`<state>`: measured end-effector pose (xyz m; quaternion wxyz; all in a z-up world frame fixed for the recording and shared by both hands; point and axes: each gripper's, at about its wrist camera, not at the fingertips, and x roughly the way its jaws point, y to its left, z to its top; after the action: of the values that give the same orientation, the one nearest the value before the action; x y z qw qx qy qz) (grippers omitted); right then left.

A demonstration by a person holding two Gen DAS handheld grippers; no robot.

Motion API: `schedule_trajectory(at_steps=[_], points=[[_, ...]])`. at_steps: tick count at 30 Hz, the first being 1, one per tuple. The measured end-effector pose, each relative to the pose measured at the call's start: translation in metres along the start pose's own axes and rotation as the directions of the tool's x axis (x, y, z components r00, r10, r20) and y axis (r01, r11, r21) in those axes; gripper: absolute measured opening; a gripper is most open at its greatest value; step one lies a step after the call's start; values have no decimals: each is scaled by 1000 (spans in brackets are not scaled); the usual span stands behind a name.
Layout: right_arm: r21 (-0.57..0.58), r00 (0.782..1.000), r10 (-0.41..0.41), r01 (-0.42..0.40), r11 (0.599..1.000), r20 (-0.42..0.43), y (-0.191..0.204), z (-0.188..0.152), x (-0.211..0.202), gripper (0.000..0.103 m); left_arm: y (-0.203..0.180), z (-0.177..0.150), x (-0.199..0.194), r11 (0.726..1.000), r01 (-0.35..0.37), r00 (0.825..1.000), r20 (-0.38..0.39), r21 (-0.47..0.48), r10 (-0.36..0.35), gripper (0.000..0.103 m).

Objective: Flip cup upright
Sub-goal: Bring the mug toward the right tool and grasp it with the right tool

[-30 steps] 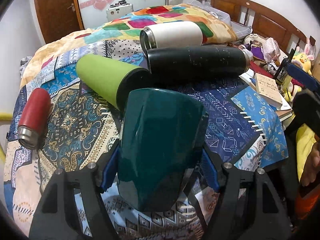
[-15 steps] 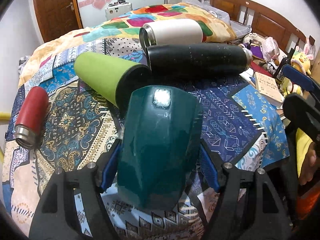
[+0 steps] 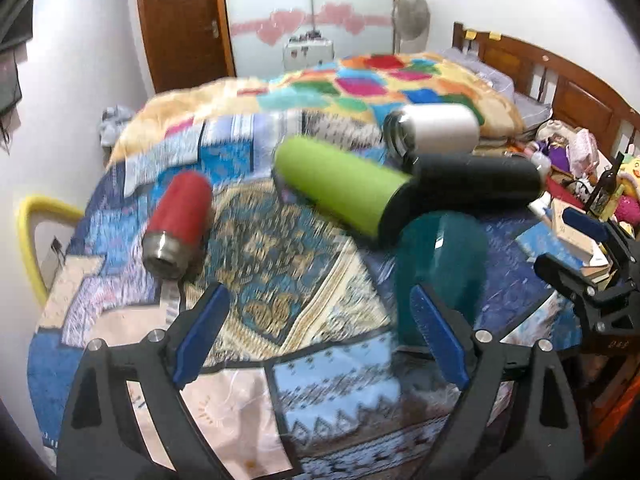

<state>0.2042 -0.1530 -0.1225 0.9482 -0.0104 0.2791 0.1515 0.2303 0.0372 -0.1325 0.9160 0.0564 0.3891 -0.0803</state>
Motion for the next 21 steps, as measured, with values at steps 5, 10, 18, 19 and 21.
schedule_trajectory(at_steps=[5, 10, 18, 19, 21], points=[[0, 998, 11, -11, 1000, -64, 5, -6, 25, 103, 5, -13, 13, 1000, 19, 999, -33, -21, -20, 93], [-9, 997, 4, -5, 1000, -83, 7, -4, 33, 103, 4, -18, 10, 997, 62, 998, -24, -39, -63, 93], [-51, 996, -12, 7, 999, -94, 12, -1, 36, 103, -10, -27, 4, 990, 132, 991, -6, -45, -132, 93], [-47, 996, -9, 4, 999, -94, 12, -1, 35, 103, -11, -27, 5, 989, 137, 991, -4, -50, -137, 93], [-43, 996, -5, 2, 999, -92, 12, 0, 31, 103, -12, -28, 4, 990, 135, 991, 4, -47, -135, 93]])
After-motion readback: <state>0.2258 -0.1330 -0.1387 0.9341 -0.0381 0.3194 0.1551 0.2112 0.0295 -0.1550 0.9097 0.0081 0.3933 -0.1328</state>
